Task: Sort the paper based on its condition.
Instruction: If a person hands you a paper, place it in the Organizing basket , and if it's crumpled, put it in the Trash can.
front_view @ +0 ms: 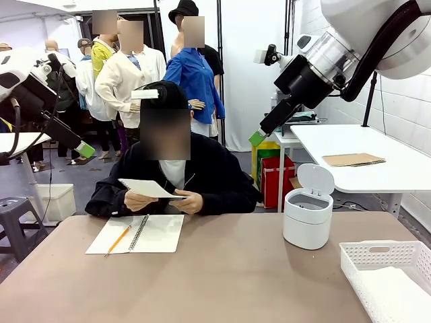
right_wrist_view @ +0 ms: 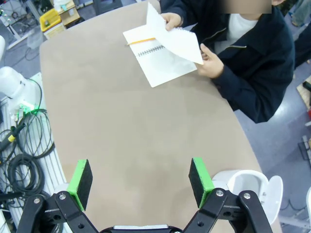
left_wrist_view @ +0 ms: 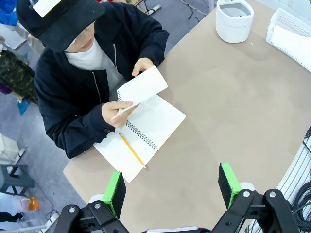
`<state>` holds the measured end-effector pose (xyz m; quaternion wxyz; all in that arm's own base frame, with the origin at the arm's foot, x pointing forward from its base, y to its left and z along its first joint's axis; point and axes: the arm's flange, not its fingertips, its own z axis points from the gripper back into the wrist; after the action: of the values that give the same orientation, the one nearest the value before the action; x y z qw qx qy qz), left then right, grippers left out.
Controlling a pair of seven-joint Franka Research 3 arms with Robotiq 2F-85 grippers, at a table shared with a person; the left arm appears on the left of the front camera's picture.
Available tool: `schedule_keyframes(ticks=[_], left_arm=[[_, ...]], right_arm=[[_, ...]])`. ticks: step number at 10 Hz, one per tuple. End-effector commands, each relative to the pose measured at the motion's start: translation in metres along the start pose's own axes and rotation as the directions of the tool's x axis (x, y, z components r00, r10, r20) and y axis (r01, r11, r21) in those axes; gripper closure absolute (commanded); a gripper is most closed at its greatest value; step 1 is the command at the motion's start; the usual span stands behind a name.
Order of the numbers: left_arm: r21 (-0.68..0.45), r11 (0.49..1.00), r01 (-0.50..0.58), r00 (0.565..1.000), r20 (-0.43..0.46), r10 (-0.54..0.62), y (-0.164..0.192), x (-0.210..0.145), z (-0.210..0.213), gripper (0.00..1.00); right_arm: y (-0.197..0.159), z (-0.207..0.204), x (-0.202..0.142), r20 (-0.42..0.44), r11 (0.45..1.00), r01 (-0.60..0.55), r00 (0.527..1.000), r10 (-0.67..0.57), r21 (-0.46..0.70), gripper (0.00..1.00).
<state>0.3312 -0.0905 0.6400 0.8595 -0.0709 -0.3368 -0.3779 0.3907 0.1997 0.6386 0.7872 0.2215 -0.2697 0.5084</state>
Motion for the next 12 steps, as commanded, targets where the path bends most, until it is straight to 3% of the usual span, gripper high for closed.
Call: schedule_keyframes(ticks=[1,12], left_arm=[[0.007,1.000,-0.002,1.000,-0.009,0.002,-0.0004,-0.0011,0.0003,0.00],[0.007,1.000,-0.002,1.000,-0.009,0.002,-0.0004,-0.0011,0.0003,0.00]], right_arm=[[-0.0006,-0.0009,-0.0007,-0.004,1.000,-0.004,1.000,0.004,-0.015,0.00],[-0.0006,-0.0009,-0.0007,-0.004,1.000,-0.004,1.000,0.004,-0.015,0.00]])
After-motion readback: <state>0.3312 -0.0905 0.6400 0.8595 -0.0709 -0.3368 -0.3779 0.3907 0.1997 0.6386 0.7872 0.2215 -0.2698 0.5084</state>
